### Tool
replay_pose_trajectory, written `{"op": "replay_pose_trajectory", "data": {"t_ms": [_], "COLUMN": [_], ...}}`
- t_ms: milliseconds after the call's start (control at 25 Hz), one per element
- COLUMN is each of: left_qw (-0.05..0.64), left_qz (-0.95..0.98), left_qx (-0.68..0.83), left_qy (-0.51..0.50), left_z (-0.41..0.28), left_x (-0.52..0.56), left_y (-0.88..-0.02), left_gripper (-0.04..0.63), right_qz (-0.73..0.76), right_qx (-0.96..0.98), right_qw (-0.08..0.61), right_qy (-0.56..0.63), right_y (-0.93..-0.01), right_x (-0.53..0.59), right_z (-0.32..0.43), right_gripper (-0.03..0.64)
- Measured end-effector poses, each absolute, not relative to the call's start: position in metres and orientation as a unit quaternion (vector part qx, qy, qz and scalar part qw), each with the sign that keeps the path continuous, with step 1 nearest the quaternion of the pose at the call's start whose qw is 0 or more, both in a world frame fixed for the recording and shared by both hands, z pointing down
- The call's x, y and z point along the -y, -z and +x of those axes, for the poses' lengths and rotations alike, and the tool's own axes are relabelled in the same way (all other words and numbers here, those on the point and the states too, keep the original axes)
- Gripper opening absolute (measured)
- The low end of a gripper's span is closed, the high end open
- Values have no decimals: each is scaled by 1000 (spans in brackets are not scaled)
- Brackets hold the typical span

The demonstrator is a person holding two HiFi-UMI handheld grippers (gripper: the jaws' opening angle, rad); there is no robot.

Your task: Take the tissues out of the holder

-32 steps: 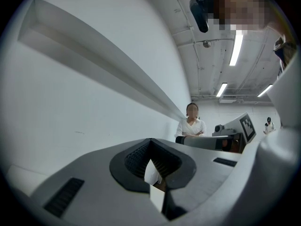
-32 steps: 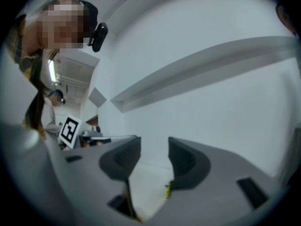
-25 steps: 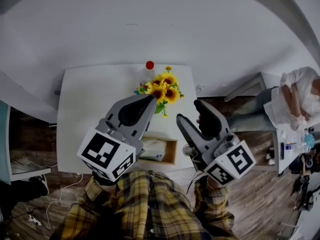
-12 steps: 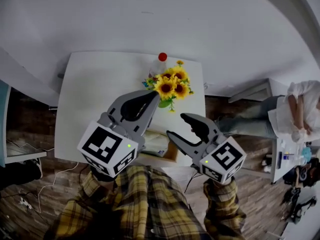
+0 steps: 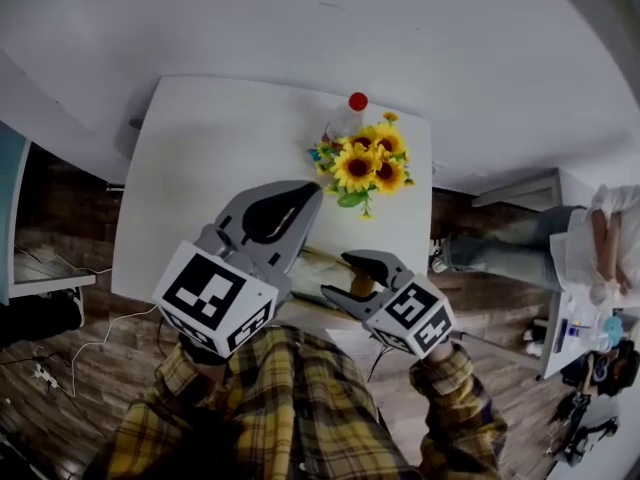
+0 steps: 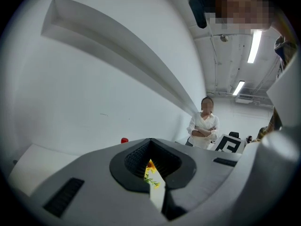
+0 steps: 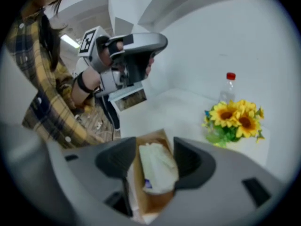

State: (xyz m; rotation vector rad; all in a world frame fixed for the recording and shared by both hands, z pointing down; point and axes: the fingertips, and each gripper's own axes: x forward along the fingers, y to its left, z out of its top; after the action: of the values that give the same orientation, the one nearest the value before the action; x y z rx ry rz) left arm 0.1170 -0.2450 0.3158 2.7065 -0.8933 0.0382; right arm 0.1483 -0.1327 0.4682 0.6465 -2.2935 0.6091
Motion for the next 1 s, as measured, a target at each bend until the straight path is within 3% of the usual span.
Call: {"op": "replay_pose_trajectory", "data": {"t_ms": [1000], "left_qw": [180], "left_qz": [924], "left_qx": [335], "left_qy": [-32], "left_z": [98], "left_x": [238], "left_y": [-348], "left_gripper": [14], "right_qz": [140], "right_qx": [813], "right_qw": [493], "right_qy": [-277], "right_y": [-598], "right_x": [91], "right_z": [137], "right_gripper": [235]}}
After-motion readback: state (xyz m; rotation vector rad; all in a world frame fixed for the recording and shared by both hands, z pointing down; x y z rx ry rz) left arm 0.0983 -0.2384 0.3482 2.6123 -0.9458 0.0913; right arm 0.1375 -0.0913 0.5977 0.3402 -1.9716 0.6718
